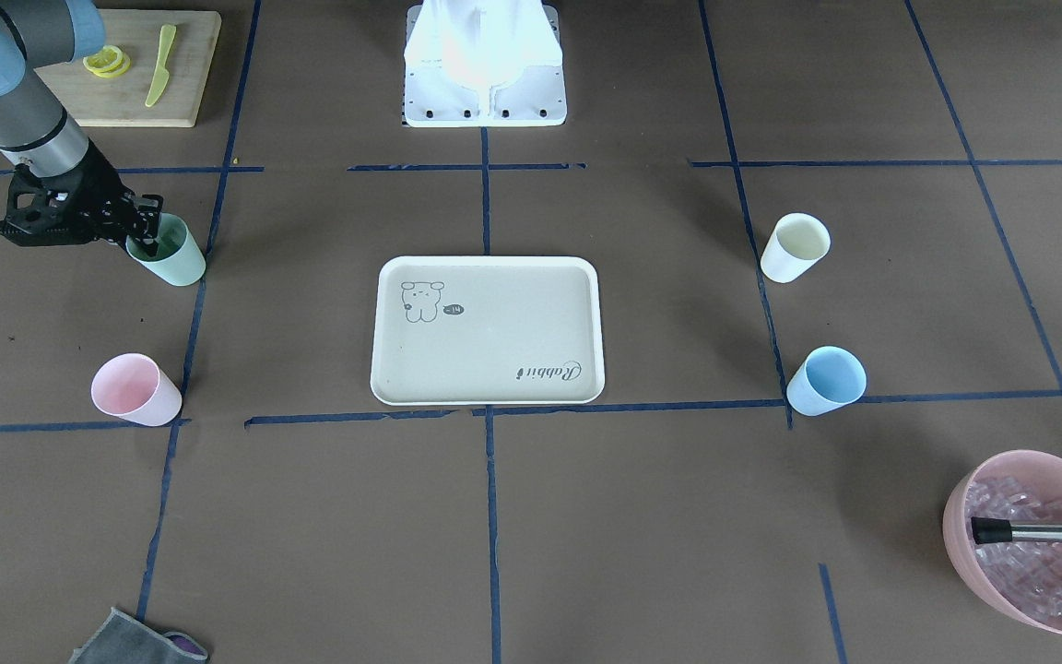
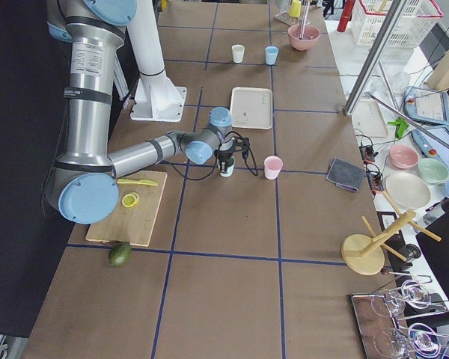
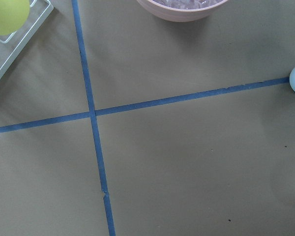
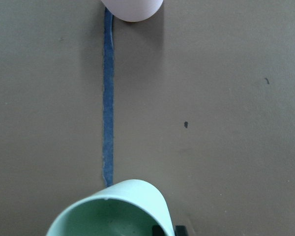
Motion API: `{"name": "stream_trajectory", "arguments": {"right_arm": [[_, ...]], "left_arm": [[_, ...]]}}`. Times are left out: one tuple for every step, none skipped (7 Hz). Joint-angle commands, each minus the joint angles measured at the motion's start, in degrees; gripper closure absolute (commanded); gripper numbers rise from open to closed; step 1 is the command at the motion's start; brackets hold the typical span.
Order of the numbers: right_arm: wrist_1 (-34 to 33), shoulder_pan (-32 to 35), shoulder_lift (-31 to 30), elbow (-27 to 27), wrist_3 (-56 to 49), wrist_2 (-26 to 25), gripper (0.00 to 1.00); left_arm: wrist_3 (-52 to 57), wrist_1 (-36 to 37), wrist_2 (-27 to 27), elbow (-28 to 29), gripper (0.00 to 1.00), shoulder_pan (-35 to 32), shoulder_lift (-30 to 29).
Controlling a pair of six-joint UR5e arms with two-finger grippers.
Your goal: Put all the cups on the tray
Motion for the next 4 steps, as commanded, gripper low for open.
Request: {"name": "stream_trajectory", "arguments": {"right_arm": [[-0.72,-0.12,1.48,2.94,3.75,1.32,1.0],[-3.51,-0.55,6.37,2.69,8.22,1.5,1.0],[-10.5,-1.78,13.99,2.17,11.83,1.15,1.0],[-19.09,-3.09,22.59,0.86,14.22,0.28,1.0]], "left_arm": [[0.03,0.0,0.0,-0.01,0.0,0.0,0.03],[0.03,0.0,0.0,-0.01,0.0,0.0,0.03],[0.03,0.0,0.0,-0.01,0.0,0.0,0.03],[0.03,0.09,0.0,-0.01,0.0,0.0,0.03]]}}
